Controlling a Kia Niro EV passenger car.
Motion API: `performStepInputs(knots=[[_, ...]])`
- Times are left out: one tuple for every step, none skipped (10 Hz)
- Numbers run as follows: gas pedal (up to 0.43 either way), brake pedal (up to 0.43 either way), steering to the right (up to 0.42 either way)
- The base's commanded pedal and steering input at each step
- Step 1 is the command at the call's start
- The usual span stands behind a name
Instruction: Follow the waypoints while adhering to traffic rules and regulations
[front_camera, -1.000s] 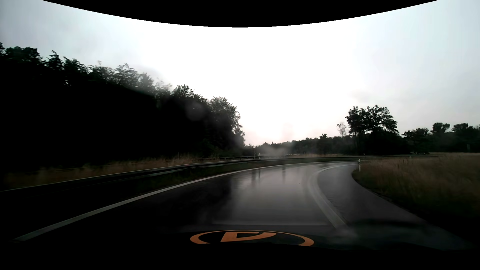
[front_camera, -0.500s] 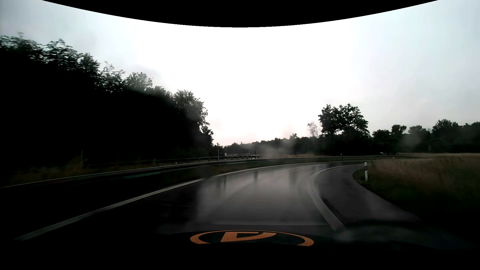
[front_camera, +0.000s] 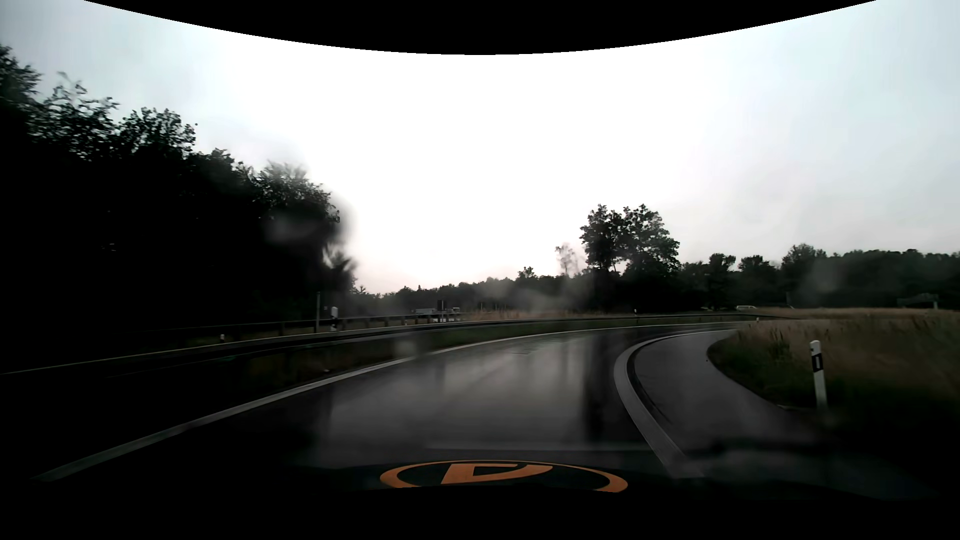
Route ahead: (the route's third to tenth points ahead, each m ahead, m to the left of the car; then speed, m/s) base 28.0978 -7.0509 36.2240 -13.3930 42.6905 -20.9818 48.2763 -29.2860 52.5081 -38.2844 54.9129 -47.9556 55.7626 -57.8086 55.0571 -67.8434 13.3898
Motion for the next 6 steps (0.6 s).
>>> performStepInputs(knots=[[0.138, 0.0, 0.102], [0.138, 0.0, 0.101], [0.138, 0.0, 0.1], [0.138, 0.0, 0.1], [0.138, 0.0, 0.1], [0.138, 0.0, 0.1]])
